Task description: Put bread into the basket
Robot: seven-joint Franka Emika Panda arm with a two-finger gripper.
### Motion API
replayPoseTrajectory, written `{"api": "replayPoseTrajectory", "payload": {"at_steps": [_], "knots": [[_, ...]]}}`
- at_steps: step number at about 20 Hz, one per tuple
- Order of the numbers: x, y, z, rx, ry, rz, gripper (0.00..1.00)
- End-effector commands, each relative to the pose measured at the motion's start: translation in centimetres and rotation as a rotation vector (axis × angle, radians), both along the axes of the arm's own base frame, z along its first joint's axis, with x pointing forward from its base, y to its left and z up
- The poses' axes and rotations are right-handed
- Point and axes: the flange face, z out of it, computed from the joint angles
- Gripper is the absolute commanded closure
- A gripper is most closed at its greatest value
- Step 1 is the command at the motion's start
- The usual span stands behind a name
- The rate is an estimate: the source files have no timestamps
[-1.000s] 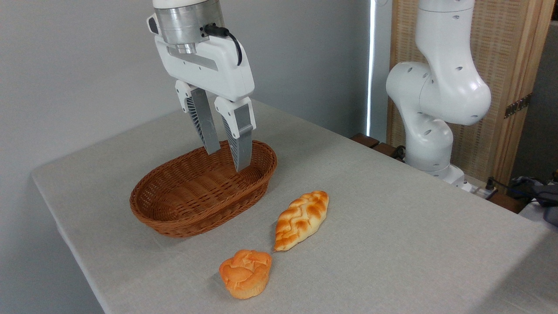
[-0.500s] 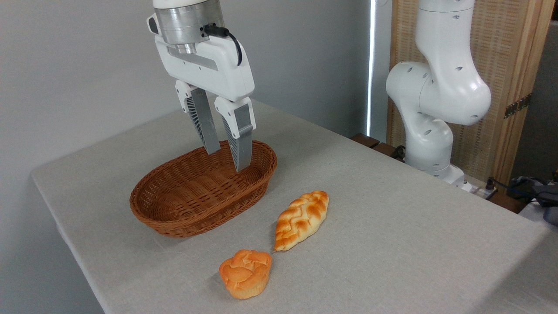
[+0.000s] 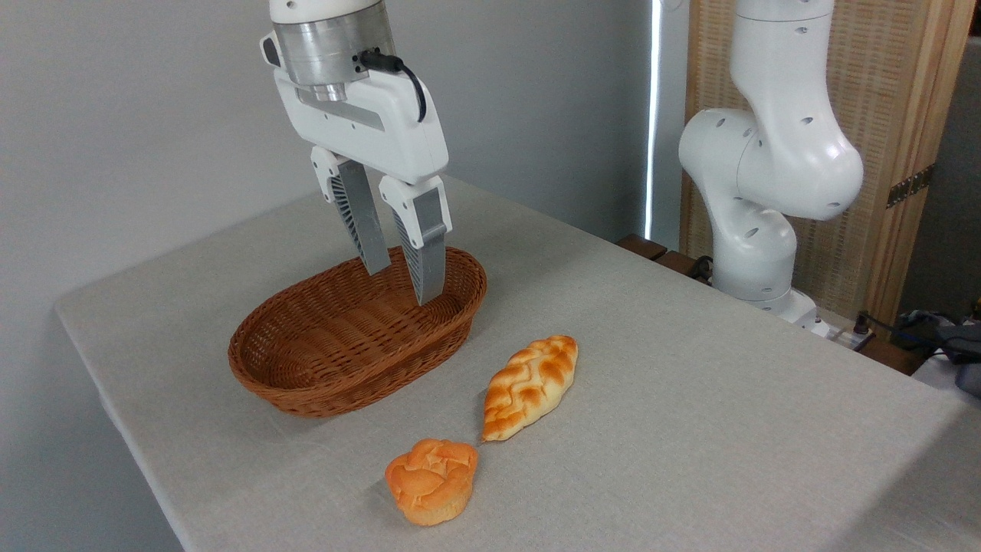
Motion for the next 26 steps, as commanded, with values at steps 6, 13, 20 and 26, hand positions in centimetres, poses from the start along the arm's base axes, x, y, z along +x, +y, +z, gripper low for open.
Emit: {"api": "replayPoseTrajectory", "payload": {"at_steps": [6,13,20,26], "knots": [[-0.3,0.8,-0.8,0.006,0.017,0.015,0.00],[-1.2,0.8,-1.8,0.014,0.034,0.010,0.00],[-5.9,1.9,-4.0,0.005,-0.044,0.025,0.00],[-10.9,2.6,-7.5,-0.013,-0.100,0.056,0.00]]}}
